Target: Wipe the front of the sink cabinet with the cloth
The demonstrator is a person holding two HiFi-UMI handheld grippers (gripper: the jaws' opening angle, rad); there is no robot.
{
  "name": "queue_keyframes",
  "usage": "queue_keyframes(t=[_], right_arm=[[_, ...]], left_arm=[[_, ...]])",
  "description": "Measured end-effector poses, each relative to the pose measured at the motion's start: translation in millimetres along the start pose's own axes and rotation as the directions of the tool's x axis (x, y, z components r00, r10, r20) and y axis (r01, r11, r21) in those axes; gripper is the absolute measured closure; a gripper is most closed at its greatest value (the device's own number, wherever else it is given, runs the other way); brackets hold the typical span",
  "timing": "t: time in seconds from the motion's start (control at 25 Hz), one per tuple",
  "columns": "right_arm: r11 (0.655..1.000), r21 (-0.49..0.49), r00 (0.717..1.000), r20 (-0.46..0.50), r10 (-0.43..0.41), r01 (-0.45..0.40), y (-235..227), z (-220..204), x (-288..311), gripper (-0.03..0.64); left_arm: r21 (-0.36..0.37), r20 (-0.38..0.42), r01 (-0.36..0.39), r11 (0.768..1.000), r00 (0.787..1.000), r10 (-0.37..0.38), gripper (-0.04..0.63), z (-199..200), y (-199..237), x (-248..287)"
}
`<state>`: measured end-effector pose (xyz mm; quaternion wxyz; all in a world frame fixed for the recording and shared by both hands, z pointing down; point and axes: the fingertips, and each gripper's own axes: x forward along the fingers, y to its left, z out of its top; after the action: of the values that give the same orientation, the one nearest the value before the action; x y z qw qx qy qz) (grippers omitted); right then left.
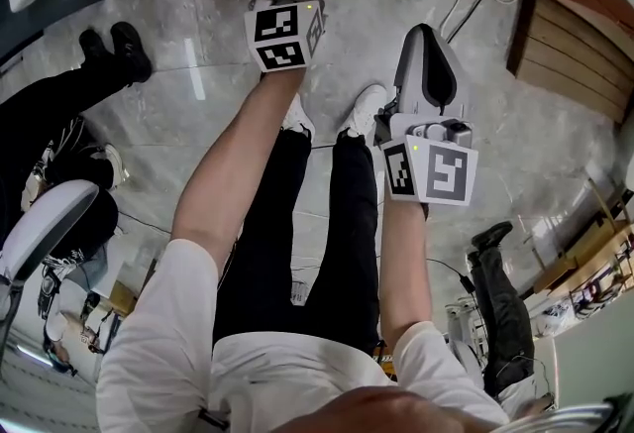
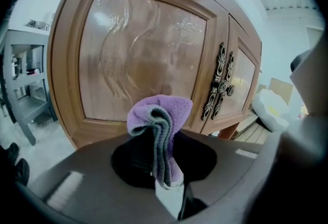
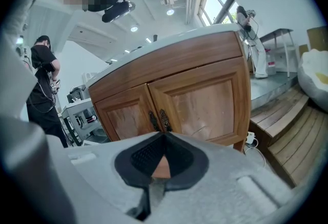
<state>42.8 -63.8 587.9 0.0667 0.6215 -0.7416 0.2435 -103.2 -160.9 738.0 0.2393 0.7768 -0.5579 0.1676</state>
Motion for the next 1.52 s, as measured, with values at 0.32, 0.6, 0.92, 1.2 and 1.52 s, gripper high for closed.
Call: queue_keyframes(t=[0.32, 0.6, 0.92, 1.2, 1.52], right_arm=[[1.000, 0.017, 1.000, 0.002, -0.014, 0.014, -15.6, 1.8, -4.9, 0.620], [0.999, 0.033, 0.999, 0.007, -0.031, 0.031, -30.6, 1.9, -11.5, 0.620], [0.999, 0.035, 0.999, 0.004, -0.032, 0.032, -44.5, -1.1, -15.8, 0.620], [0.998, 0.043, 0.999, 0.012, -0.046, 0.045, -59.3, 2.9, -22.3, 0.620], [0.997, 0.051, 0.998, 0.000, -0.061, 0.061, -77.1, 1.7, -26.1, 0.620]], left_arm=[[0.002, -0.009, 0.015, 1.000, 1.000, -0.015, 0.526, 1.0, -22.9, 6.3], [-0.009, -0.008, 0.028, 1.000, 1.000, -0.028, 0.526, 2.4, -47.5, 12.3], [-0.024, -0.010, 0.004, 1.000, 1.000, -0.005, 0.528, -1.0, -62.6, 15.7], [-0.016, -0.018, 0.017, 1.000, 1.000, -0.017, 0.528, -4.2, -83.4, 16.4], [-0.049, -0.019, 0.028, 0.998, 0.999, -0.029, 0.527, -4.9, -104.2, 19.0]])
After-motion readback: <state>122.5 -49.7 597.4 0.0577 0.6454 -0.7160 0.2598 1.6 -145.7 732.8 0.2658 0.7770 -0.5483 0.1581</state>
